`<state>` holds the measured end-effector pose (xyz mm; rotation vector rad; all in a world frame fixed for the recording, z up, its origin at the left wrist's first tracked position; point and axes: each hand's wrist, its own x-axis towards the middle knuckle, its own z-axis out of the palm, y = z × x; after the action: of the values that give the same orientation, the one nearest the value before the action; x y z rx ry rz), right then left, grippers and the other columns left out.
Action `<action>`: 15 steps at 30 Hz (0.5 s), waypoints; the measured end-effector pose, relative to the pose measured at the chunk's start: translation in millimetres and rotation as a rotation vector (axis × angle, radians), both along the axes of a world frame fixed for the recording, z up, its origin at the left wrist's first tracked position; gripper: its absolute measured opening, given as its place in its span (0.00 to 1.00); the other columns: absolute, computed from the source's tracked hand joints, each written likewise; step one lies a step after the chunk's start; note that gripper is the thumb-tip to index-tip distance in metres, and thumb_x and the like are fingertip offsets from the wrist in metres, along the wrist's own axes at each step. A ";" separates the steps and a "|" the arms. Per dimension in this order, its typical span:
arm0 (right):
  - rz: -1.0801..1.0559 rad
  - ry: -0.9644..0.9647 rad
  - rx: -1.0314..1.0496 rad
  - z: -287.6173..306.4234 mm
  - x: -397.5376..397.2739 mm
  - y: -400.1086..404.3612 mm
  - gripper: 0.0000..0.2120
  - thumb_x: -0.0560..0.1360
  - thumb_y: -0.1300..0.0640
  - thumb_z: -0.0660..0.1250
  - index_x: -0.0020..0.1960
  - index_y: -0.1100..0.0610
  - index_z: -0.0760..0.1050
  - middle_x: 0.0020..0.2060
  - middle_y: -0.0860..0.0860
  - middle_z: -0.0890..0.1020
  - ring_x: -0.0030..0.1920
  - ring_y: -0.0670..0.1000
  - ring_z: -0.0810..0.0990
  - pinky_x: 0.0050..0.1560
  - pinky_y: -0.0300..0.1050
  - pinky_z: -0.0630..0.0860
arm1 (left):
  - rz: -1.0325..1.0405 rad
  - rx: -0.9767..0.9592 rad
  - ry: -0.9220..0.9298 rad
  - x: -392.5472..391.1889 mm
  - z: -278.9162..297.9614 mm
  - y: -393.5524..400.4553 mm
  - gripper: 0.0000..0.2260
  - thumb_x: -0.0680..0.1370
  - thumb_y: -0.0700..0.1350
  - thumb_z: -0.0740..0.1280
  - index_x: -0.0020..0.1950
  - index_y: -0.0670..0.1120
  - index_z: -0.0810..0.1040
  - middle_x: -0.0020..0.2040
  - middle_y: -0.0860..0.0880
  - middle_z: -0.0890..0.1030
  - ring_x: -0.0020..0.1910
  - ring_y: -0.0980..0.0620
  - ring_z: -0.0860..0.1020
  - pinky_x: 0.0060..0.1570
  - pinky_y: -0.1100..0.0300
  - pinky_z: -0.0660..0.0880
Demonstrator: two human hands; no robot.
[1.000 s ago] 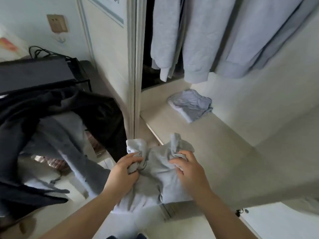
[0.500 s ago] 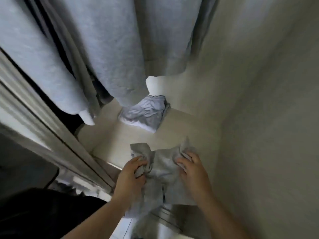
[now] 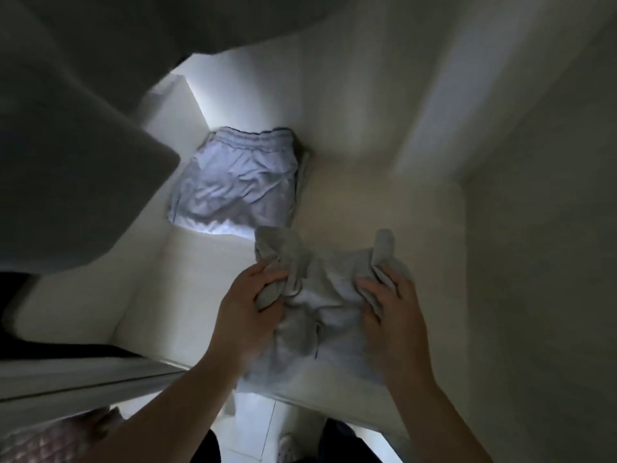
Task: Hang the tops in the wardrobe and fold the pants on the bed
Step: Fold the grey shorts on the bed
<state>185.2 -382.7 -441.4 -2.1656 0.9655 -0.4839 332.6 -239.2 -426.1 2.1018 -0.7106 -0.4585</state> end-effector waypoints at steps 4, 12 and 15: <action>0.022 -0.030 -0.028 -13.1 33.0 -17.1 0.15 0.74 0.68 0.68 0.59 0.59 0.79 0.67 0.56 0.70 0.63 0.38 0.65 0.58 0.16 0.55 | -0.029 -0.095 -0.065 36.7 -27.9 -13.2 0.26 0.69 0.31 0.72 0.52 0.62 0.78 0.62 0.61 0.75 0.61 0.64 0.73 0.59 0.78 0.64; 0.068 -0.235 -0.113 0.4 117.1 -50.6 0.20 0.70 0.70 0.71 0.59 0.57 0.78 0.68 0.56 0.69 0.65 0.43 0.65 0.63 0.21 0.58 | 0.005 -0.253 -0.276 135.7 -19.0 -33.9 0.21 0.68 0.29 0.74 0.54 0.49 0.79 0.60 0.57 0.76 0.61 0.68 0.73 0.61 0.75 0.65; 0.050 -0.361 -0.113 15.8 159.4 -60.2 0.19 0.71 0.69 0.70 0.59 0.56 0.78 0.69 0.54 0.68 0.65 0.40 0.64 0.62 0.19 0.56 | 0.001 -0.307 -0.379 181.6 3.4 -42.2 0.18 0.70 0.35 0.73 0.57 0.47 0.79 0.61 0.56 0.77 0.62 0.62 0.75 0.63 0.65 0.70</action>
<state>344.6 -442.9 -425.6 -2.0961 0.6965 -0.8876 514.2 -281.4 -422.8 1.9113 -0.9311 0.0558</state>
